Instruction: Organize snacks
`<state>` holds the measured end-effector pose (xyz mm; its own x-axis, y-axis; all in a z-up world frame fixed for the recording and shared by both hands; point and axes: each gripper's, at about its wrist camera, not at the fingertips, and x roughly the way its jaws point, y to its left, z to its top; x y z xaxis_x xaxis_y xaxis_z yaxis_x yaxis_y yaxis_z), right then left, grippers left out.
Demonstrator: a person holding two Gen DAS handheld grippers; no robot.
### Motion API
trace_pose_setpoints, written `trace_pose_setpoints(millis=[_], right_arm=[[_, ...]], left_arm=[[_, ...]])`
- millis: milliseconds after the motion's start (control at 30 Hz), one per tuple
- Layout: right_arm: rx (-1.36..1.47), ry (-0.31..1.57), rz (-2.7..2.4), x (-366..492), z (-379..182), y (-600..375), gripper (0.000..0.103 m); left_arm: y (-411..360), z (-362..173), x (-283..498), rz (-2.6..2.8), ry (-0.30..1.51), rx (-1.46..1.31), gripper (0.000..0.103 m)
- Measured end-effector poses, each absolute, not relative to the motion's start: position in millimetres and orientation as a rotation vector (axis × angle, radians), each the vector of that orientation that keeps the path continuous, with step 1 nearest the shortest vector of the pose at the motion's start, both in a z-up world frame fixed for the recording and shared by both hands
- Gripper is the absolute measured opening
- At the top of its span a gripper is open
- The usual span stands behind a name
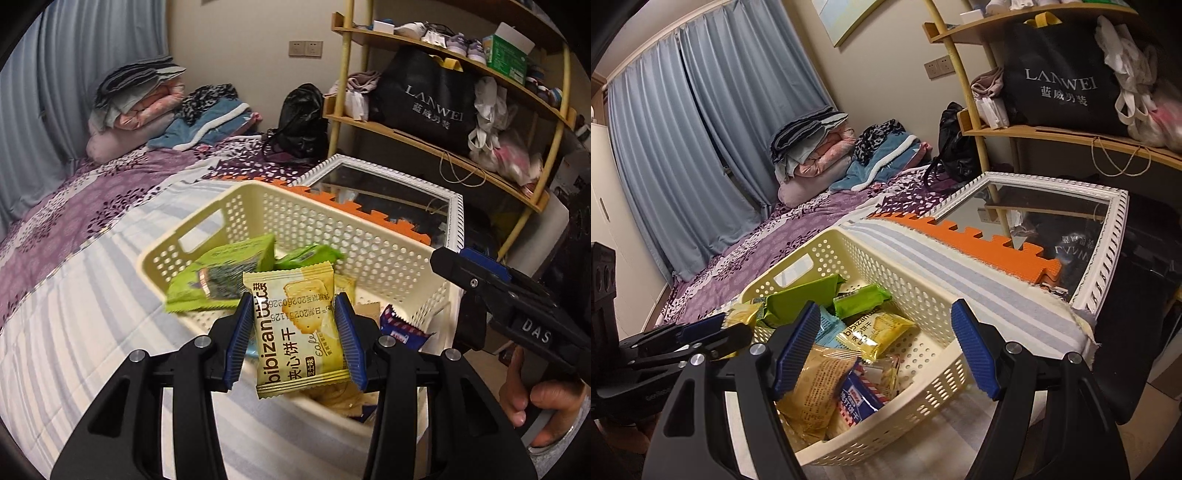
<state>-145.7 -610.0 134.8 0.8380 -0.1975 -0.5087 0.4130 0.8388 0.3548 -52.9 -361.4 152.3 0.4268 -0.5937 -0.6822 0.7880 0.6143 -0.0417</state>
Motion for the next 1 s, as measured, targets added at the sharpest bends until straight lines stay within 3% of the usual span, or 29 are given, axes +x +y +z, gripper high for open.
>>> trace_pose_setpoints(millis=[67, 100, 133, 200, 1000], right_arm=[[0.476, 0.476, -0.338, -146.5, 134.3, -611.8, 0.073], [0.478, 0.477, -0.339, -146.6, 134.1, -612.7, 0.073], [0.479, 0.477, -0.339, -146.9, 133.8, -613.3, 0.073], [0.469, 0.475, -0.349, -147.9, 133.4, -613.5, 0.073], [0.451, 0.484, -0.312, -140.4, 132.4, -606.6, 0.073]], left_arm=[[-371.2, 149.3, -51.5, -0.902, 0.718, 0.307, 0.047], [-375.7, 147.5, -50.2, -0.914, 0.721, 0.308, 0.056], [-378.0, 146.0, -49.2, -0.916, 0.718, 0.308, 0.073], [-377.5, 144.3, -47.1, -0.894, 0.699, 0.306, 0.086], [-346.9, 115.0, -21.8, -0.74, 0.761, 0.367, 0.087]])
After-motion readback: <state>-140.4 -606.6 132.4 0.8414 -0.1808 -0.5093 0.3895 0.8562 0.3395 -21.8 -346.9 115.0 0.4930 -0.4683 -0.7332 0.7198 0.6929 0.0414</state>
